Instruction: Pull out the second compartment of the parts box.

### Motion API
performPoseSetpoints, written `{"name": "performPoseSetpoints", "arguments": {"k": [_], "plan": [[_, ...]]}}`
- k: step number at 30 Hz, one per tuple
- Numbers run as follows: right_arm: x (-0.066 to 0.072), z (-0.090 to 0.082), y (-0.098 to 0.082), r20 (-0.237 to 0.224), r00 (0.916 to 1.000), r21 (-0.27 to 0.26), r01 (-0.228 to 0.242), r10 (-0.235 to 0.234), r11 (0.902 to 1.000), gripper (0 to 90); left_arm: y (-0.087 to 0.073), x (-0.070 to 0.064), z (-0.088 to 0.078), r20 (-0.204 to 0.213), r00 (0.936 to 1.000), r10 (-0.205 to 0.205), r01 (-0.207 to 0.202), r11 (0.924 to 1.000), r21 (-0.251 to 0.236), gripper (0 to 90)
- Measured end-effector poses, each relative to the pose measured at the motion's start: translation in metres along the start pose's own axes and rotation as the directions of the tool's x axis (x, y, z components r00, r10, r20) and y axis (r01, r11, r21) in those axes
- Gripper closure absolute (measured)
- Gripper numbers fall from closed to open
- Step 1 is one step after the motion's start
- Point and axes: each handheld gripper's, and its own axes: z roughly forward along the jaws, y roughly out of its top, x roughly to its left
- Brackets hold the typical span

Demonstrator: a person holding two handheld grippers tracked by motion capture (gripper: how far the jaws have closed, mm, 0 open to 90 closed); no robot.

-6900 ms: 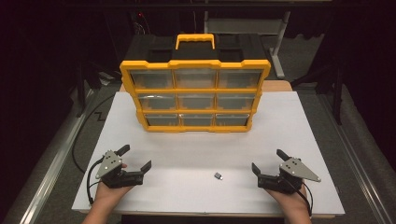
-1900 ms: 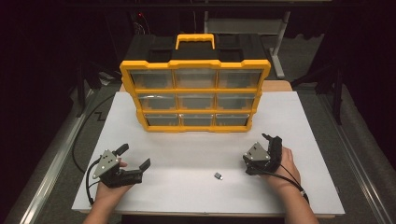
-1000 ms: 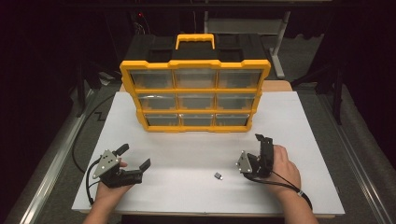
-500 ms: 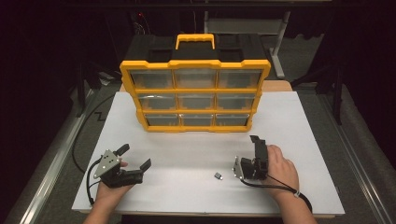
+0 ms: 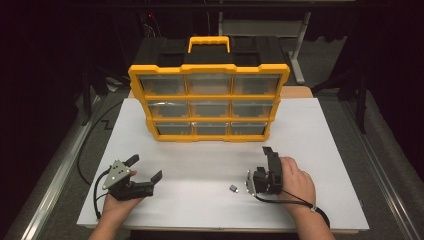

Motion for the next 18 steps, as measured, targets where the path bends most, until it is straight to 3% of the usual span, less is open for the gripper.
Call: {"name": "performPoseSetpoints", "arguments": {"k": [5,12,18], "plan": [[0.0,-0.003,0.006,0.022,0.9994,-0.001,-0.027,0.027,0.9996,22.0,-0.001,-0.003,0.004,0.012,0.9998,0.017,-0.017,0.9998,0.007,0.2],[-0.003,-0.002,0.029,0.046,0.9989,-0.048,-0.01,0.012,0.9988,27.7,-0.001,-0.003,0.003,0.022,0.9995,0.023,-0.022,0.9997,-0.01,0.2],[-0.007,0.001,0.043,0.068,0.9976,-0.055,-0.003,0.006,0.9985,28.7,-0.001,-0.003,0.004,0.026,0.9992,0.029,-0.029,0.9995,-0.011,0.2]]}}
